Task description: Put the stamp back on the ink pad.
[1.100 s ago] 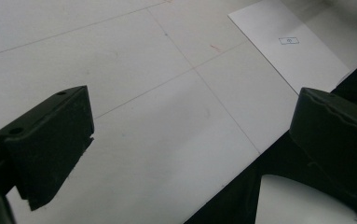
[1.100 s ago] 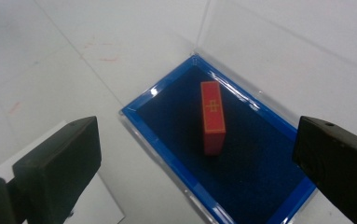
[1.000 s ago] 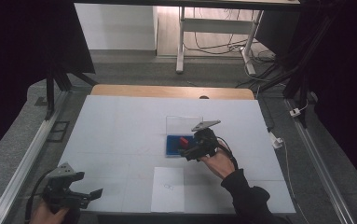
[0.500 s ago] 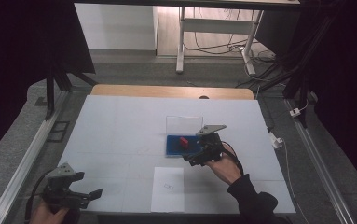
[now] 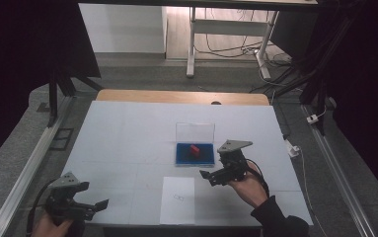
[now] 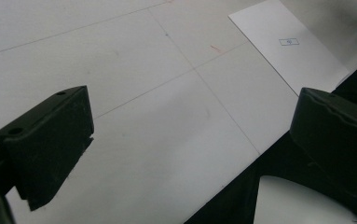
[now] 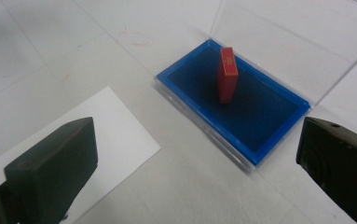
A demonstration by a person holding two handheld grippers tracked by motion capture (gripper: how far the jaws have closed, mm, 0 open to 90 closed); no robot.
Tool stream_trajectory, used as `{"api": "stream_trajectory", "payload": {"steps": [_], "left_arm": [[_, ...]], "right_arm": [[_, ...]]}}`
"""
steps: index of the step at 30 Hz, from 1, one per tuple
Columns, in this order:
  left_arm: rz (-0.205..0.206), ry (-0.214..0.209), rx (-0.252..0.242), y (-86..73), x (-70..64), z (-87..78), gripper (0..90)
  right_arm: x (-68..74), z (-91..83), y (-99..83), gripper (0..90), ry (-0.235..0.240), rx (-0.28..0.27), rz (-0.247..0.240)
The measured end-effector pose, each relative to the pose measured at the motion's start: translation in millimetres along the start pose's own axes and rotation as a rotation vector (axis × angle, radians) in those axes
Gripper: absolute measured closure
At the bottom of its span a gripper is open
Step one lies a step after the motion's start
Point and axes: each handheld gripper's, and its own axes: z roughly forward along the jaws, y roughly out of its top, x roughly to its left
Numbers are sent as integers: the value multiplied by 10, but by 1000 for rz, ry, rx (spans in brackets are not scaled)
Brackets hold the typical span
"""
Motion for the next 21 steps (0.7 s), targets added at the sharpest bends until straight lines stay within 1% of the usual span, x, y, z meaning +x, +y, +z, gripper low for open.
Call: {"api": "stream_trajectory", "payload": {"steps": [3,11,15,21], "left_arm": [[2,1,1,1,-1,1,0],[-1,2,0,2,-1,1,0],[-2,2,0,1,0,-1,0],[-1,2,-2,0,-2,-3,0]], "right_arm": [[8,-103,-66,0,-1,-9,10],[14,-373,-261,0,-23,-36,47],[6,-491,-362,0,-47,-42,58],[-2,-665,-494,0,-75,-64,102]]}}
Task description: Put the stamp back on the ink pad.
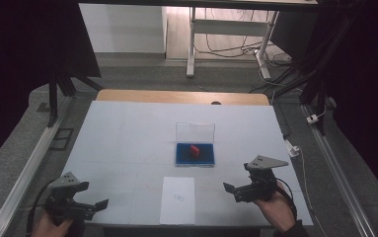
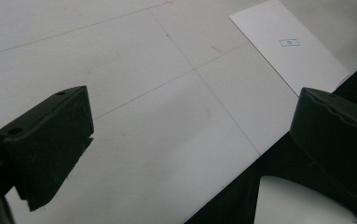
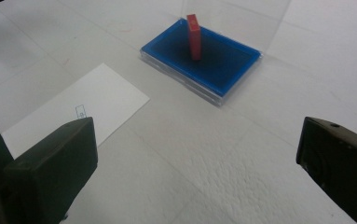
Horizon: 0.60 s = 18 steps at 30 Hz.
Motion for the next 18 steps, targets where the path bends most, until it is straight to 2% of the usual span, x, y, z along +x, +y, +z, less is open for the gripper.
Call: {"api": "stream_trajectory", "payload": {"steps": [7,14,18], "left_arm": [[2,3,1,1,-6,2,0],[7,9,1,1,-12,1,0],[7,8,0,-4,-11,-1,0]], "right_arm": [[-34,-202,-165,0,-46,-9,31],[-83,-349,-335,0,-89,7,68],[-94,-412,-424,0,-97,20,88]]}}
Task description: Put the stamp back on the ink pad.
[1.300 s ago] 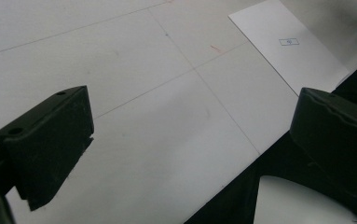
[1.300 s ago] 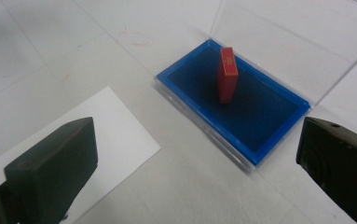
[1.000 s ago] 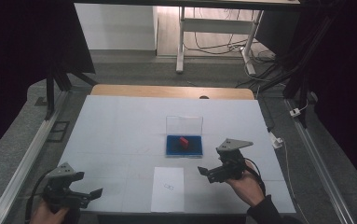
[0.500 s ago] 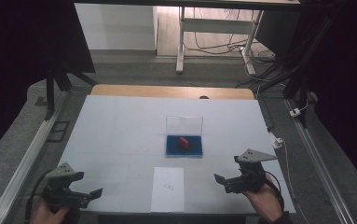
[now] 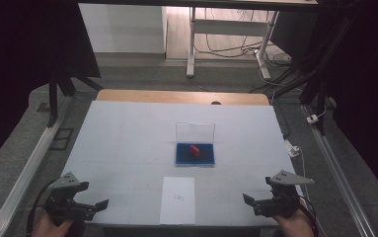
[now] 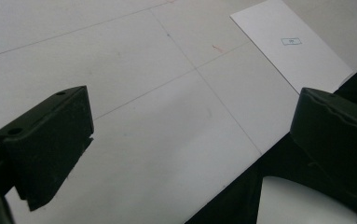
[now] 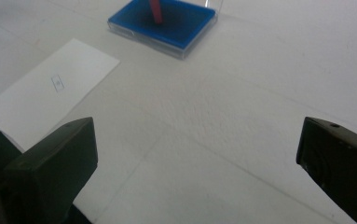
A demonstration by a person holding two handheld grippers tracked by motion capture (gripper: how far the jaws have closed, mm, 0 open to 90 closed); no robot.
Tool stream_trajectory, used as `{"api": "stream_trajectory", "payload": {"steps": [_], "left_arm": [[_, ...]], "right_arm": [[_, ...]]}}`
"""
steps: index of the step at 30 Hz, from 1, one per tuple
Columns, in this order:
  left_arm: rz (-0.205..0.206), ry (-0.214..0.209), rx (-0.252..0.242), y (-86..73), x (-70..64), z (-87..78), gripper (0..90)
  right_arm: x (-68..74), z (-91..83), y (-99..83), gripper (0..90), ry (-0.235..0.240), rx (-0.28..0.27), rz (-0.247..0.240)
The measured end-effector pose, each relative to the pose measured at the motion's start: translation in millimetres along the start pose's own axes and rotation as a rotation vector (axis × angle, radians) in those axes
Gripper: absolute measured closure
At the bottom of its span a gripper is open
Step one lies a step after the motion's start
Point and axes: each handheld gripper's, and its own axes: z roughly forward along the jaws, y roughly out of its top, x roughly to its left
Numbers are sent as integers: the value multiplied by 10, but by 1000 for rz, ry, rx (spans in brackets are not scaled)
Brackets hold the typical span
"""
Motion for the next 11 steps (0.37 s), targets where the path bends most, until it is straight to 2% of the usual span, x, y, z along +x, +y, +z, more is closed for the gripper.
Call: {"api": "stream_trajectory", "payload": {"steps": [7,11], "left_arm": [[5,3,3,-1,-4,2,0],[3,0,1,10,-6,6,0]], "right_arm": [[-43,-36,-122,0,-29,63,20],[-60,-41,-128,0,-33,54,38]]}}
